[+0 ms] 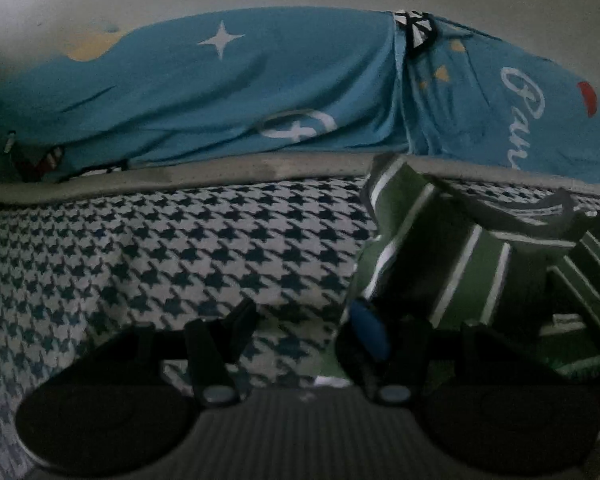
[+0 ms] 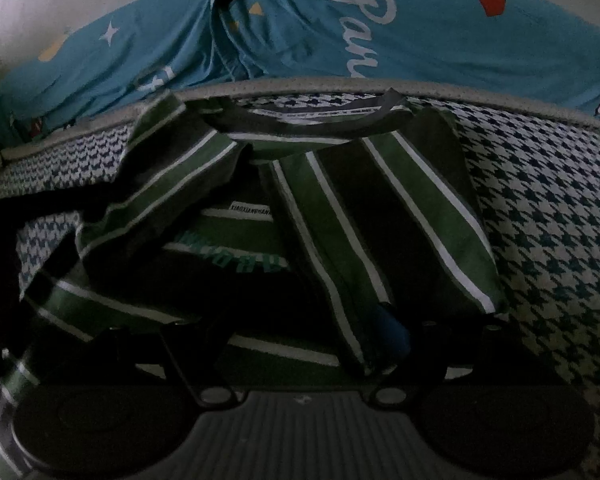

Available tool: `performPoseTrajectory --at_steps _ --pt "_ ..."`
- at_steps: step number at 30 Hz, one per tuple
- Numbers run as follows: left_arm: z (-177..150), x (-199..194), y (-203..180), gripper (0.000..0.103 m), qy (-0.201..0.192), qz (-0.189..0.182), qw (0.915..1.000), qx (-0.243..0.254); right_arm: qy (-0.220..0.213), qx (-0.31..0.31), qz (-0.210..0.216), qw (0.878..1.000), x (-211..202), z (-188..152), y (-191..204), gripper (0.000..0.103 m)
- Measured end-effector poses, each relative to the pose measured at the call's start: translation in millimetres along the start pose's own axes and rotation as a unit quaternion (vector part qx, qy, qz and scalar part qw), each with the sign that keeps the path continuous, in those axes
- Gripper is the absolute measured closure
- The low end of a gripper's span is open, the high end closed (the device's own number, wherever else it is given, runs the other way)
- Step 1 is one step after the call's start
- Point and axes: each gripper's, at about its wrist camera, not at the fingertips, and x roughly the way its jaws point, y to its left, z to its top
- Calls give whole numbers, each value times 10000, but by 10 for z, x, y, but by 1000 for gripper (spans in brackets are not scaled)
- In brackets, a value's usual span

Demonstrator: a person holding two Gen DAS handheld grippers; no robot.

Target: Fold clothes

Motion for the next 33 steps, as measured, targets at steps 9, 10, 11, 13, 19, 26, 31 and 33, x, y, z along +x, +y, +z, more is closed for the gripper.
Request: performPoseTrajectory --at_steps 9,10,11,13,19,26,31,33 --pt "23 -28 253 52 128 184 9971 -722 -174 339 -38 9993 -71 80 -155 26" --pt "37 -36 265 52 102 122 9969 -776 -160 393 -49 9991 -72 86 -174 26" --pt "54 -46 260 52 37 33 9969 -779 -143 429 -42 9990 -71 92 -191 26" --pt "84 -73 223 52 -122 -153 9972 -720 -102 489 -29 9987 -60 97 -217 26" --pt "138 -25 -2 50 -313 -618 9965 -465 -76 469 -30 9989 -34 107 -213 26" --pt "153 135 -184 50 -296 -618 9973 -248 -77 501 15 9987 -8 130 -223 26" --pt "157 319 -130 47 -266 -404 9983 -314 -176 472 58 9987 -12 178 -254 26" --pt "180 350 -125 45 -302 -315 9986 -283 -270 477 48 9985 -34 209 -297 26"
